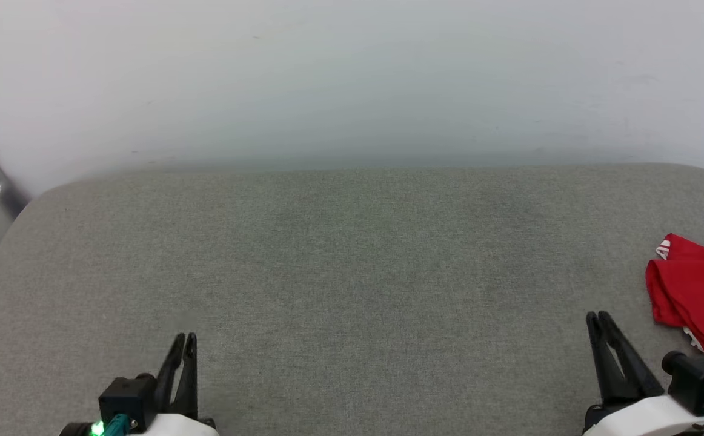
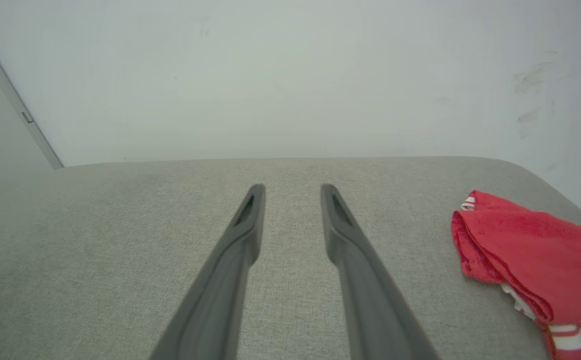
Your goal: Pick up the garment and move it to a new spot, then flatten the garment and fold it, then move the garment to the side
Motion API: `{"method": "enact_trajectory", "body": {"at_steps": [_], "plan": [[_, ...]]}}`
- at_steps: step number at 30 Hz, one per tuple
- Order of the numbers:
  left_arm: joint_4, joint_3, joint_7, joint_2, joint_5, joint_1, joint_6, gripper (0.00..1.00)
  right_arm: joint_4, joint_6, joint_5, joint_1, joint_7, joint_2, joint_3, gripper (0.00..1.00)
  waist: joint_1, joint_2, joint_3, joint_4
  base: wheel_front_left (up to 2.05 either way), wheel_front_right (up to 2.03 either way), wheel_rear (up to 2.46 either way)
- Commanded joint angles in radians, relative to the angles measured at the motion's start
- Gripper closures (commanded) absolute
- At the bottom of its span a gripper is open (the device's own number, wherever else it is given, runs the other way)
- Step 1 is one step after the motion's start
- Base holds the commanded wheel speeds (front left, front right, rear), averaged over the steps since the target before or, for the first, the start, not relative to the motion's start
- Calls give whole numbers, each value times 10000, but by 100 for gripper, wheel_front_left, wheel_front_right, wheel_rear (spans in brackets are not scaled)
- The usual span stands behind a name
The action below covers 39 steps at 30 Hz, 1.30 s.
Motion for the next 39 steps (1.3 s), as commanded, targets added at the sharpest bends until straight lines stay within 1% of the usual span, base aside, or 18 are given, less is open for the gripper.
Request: {"method": "enact_trajectory", "body": {"at_steps": [1,11,22,39], "plan": [[40,24,40,-69,-142,36,-37,100,71,0,170,-2,-7,1,13,100,0,0,4,0,0,0,0],[184,574,491,-437,-1755,-157,-482,100,521,-1,2264,-348,70,-86,5,100,0,0,47,1,0,0,0],[387,1116,935,-800,-3300,-372,-935,100,972,-1,4250,-688,153,-150,-20,100,0,0,93,2,0,0,0],[570,1810,1504,-1285,-5222,-626,-1494,100,1524,-3,6704,-1104,284,-201,-88,100,0,0,161,4,0,0,0]]}}
